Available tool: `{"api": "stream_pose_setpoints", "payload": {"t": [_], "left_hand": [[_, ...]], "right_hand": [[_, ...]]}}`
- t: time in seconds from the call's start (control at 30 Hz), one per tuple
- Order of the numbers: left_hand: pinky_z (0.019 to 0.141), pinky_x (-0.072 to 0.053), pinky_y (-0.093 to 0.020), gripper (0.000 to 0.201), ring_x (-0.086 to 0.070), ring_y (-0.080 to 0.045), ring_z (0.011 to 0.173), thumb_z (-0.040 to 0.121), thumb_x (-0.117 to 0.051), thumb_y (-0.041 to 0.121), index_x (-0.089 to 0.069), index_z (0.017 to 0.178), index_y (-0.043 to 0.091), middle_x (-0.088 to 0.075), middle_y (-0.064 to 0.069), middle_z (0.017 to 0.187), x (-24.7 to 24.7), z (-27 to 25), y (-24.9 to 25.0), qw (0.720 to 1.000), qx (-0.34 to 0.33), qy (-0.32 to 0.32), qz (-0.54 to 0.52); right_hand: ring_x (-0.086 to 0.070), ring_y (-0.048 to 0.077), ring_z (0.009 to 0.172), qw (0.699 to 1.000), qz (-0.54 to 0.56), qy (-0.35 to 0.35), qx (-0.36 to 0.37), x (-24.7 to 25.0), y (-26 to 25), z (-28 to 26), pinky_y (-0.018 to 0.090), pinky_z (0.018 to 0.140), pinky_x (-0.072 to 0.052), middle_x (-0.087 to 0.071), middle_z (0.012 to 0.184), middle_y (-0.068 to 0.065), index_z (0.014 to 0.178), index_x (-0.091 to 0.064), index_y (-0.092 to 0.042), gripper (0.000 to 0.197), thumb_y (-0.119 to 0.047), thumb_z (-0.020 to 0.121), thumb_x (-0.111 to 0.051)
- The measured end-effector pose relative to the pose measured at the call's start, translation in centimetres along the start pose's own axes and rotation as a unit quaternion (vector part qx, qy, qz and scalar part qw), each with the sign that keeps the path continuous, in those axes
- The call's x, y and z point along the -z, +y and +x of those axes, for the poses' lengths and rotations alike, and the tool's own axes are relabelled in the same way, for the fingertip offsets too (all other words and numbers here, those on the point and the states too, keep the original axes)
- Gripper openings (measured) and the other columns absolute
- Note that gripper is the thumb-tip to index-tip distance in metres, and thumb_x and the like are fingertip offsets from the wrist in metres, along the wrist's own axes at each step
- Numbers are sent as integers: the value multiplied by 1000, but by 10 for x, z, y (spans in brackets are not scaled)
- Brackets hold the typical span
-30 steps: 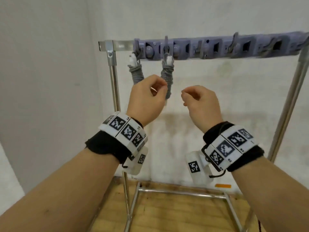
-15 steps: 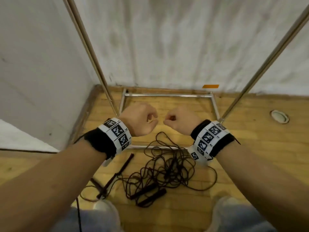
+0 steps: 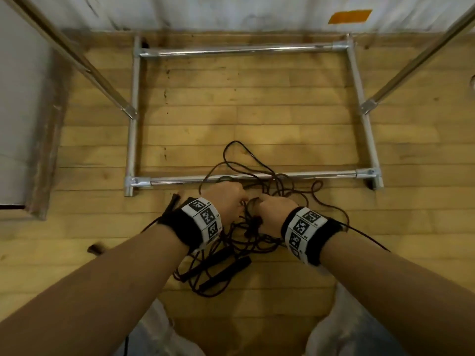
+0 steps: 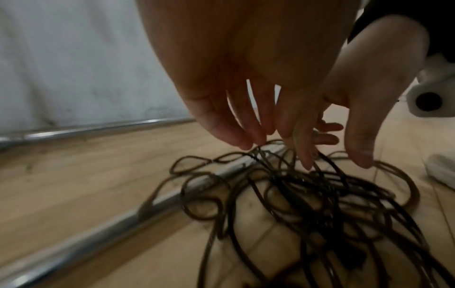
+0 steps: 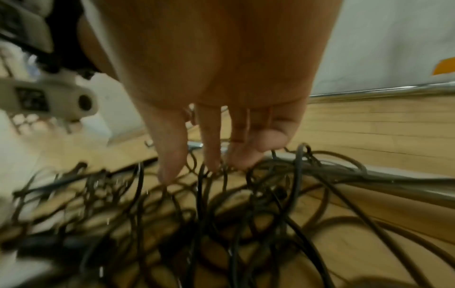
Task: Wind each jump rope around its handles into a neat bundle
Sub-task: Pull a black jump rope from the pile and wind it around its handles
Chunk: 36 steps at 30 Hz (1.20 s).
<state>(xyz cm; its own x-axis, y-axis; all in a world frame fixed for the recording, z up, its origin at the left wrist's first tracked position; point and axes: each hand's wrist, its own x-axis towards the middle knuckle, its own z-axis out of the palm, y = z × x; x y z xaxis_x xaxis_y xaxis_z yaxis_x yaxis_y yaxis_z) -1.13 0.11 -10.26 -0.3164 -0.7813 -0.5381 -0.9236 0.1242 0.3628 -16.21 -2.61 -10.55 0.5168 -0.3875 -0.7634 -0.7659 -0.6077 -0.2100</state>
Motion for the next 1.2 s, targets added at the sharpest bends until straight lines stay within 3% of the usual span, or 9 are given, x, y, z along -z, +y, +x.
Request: {"api": "stream_pose_setpoints", "payload": {"t": [0.13, 0.33, 0.43, 0.57, 0.77, 0.93, 1.07, 1.13, 1.2], "left_hand": [[100, -39, -35, 37, -38, -24, 123, 94, -52, 30, -55, 130, 22, -48, -1, 133, -39, 13, -7, 999, -9, -9, 42], [84, -36, -32, 31, -40, -22, 115, 96, -46, 42, -67, 114, 30, -61, 4, 115, -50, 24, -10, 998, -16, 1, 69], [83, -43, -36, 26, -52, -20, 100, 95, -48, 39, -67, 104, 24, -67, 1, 97, -30, 19, -14, 997, -17, 76, -25], [57, -39, -23, 12, -55, -15, 73, 95, -52, 34, -57, 93, 23, -58, 10, 76, 13, 5, -6, 976, 11, 174, -132], [64, -48, -34, 17, -58, -16, 73, 94, -53, 35, -61, 94, 20, -61, 4, 79, 92, -40, 19, 949, 44, 264, -169], [73, -49, -32, 20, -62, -16, 79, 92, -55, 26, -56, 73, 28, -62, 8, 73, 143, -101, 39, 931, 70, 282, -221], [64, -52, -24, 7, -64, -11, 73, 92, -59, 18, -64, 88, 22, -65, 4, 75, 173, -152, 66, 895, 42, 291, -337], [64, -54, -24, 17, -65, -10, 74, 88, -65, 14, -64, 103, 20, -66, 2, 78, 188, -175, 86, 881, 1, 271, -389], [66, -56, -26, 23, -66, -9, 75, 85, -69, 15, -64, 105, 25, -67, 3, 82, 201, -194, 107, 880, -36, 236, -410]], "right_hand": [[-56, 28, 95, 999, -5, 47, -10, -26, 9, 13, 34, 72, -45, -48, 116, 7, 113, -60, -12, 24, -18, 92, -50], [-54, 21, 94, 982, 109, 154, -8, -50, 12, 16, 30, 70, -40, -51, 99, -5, 107, -62, -22, 33, -46, 87, -54], [-57, 21, 84, 954, 171, 245, -5, -45, 13, 10, 32, 69, -46, -55, 83, -6, 90, -64, -21, 20, -36, 90, -51], [-57, 18, 74, 922, 272, 275, -13, -9, 16, 3, 31, 64, -48, -60, 77, -4, 84, -61, -17, 14, -28, 88, -54], [-55, -1, 63, 880, 326, 345, 7, 60, 7, -45, 13, 54, -38, -64, 68, -12, 71, -51, -33, 23, -27, 93, -47], [-46, 0, 45, 808, 361, 457, 85, 121, -31, -126, 12, 47, -35, -65, 61, -7, 78, -47, -30, 21, -22, 97, -43], [-47, 8, 46, 747, 381, 530, 127, 162, -66, -194, 26, 52, -40, -58, 52, -5, 80, -47, -23, 19, -19, 97, -40], [-45, 8, 43, 708, 418, 549, 150, 178, -82, -224, 24, 48, -37, -55, 50, -4, 81, -50, -19, 19, -16, 96, -40], [-40, 10, 36, 651, 488, 548, 195, 192, -97, -252, 20, 42, -30, -56, 47, -2, 78, -50, -16, 21, -11, 96, -39]]}}
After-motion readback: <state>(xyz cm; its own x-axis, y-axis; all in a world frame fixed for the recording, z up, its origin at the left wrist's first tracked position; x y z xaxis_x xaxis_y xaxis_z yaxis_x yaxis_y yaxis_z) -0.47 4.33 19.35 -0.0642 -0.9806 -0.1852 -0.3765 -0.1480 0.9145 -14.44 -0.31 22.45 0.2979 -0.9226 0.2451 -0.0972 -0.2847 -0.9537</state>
